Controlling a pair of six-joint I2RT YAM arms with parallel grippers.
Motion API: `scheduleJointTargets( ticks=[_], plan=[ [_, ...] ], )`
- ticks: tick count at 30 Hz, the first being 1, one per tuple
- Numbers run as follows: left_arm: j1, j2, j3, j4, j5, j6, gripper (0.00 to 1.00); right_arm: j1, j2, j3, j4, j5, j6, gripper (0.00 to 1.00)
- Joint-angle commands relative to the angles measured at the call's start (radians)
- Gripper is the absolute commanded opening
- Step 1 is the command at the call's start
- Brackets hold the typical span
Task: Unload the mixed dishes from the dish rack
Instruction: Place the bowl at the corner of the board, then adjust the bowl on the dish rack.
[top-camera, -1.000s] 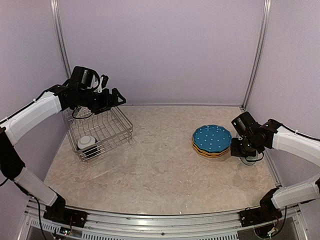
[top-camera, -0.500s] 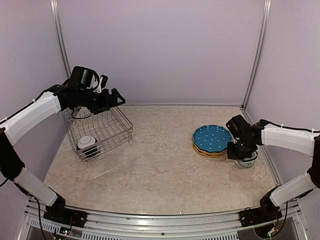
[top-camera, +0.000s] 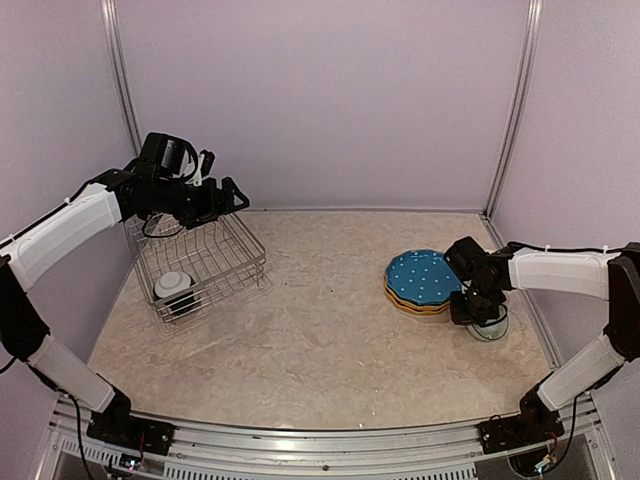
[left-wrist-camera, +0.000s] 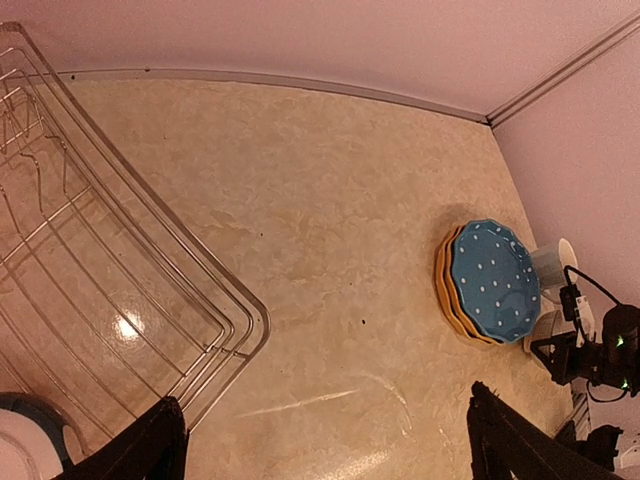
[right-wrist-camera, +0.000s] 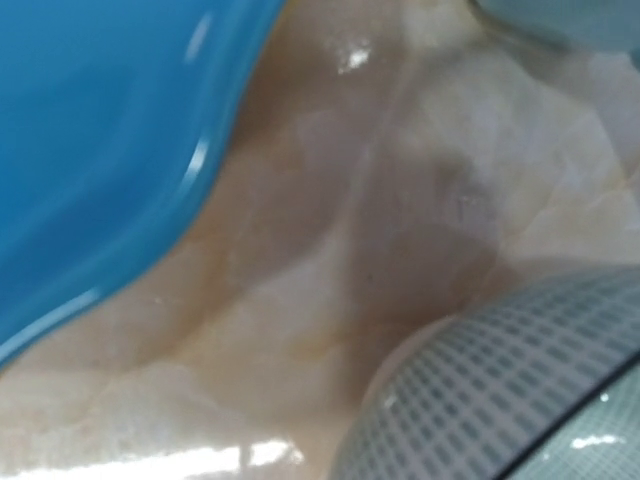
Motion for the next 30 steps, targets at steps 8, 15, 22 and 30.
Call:
scheduleJointTargets(
  ticks=[8,15,22,30],
  plan=[
    [-0.001,-0.040,0.004,-0.015,-0.045,0.022,0.93,-0.010,0.012,0.010,0.009,0.006,-0.014,0.21],
    [-0.002,-0.028,0.012,-0.027,-0.054,0.024,0.93,-0.009,-0.046,0.033,-0.020,-0.006,-0.022,0.42],
    [-0.008,-0.007,0.034,-0.057,-0.083,0.033,0.94,-0.010,-0.104,0.058,-0.034,-0.040,-0.046,0.59],
    [-0.007,0.082,0.121,-0.177,-0.179,0.041,0.94,-0.008,-0.222,0.044,0.027,-0.062,-0.062,0.89]
  ],
)
